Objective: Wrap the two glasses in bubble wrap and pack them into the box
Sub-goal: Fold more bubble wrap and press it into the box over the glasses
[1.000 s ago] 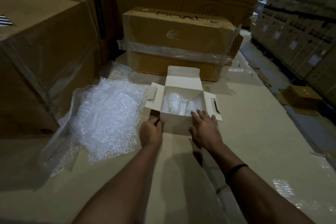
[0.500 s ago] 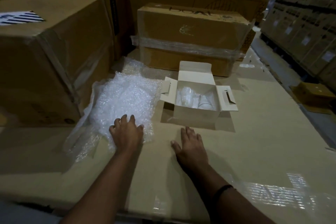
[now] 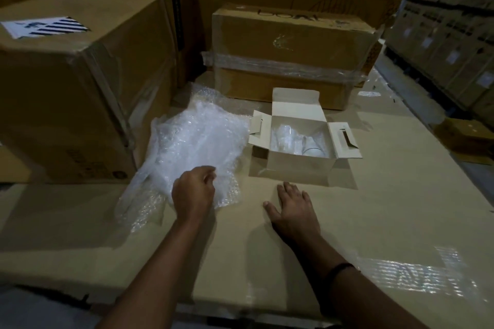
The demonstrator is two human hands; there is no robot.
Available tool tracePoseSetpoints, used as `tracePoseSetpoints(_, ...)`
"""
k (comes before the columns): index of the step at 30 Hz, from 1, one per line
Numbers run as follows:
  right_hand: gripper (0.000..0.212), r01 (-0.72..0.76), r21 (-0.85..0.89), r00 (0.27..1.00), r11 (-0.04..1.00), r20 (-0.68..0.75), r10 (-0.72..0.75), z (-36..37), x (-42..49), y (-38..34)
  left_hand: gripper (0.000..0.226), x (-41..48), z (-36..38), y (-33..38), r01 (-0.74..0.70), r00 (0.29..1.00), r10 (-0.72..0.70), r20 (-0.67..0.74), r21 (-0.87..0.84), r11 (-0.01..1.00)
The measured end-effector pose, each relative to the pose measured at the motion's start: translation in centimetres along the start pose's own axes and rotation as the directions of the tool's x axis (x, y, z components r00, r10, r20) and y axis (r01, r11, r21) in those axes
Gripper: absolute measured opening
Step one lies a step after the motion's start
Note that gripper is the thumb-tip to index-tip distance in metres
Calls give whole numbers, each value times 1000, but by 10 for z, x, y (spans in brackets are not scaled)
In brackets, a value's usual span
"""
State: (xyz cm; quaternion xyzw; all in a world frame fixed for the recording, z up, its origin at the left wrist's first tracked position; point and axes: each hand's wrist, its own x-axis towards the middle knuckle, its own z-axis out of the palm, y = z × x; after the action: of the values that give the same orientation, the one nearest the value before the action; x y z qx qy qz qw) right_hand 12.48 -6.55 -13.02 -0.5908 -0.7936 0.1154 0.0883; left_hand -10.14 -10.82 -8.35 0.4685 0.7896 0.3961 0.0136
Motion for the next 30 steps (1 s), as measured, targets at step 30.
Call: tracePoseSetpoints(30, 83, 23, -114, 999, 993, -46, -28, 8, 3, 0, 17, 60, 42, 9, -137, 922, 9, 388, 302, 943)
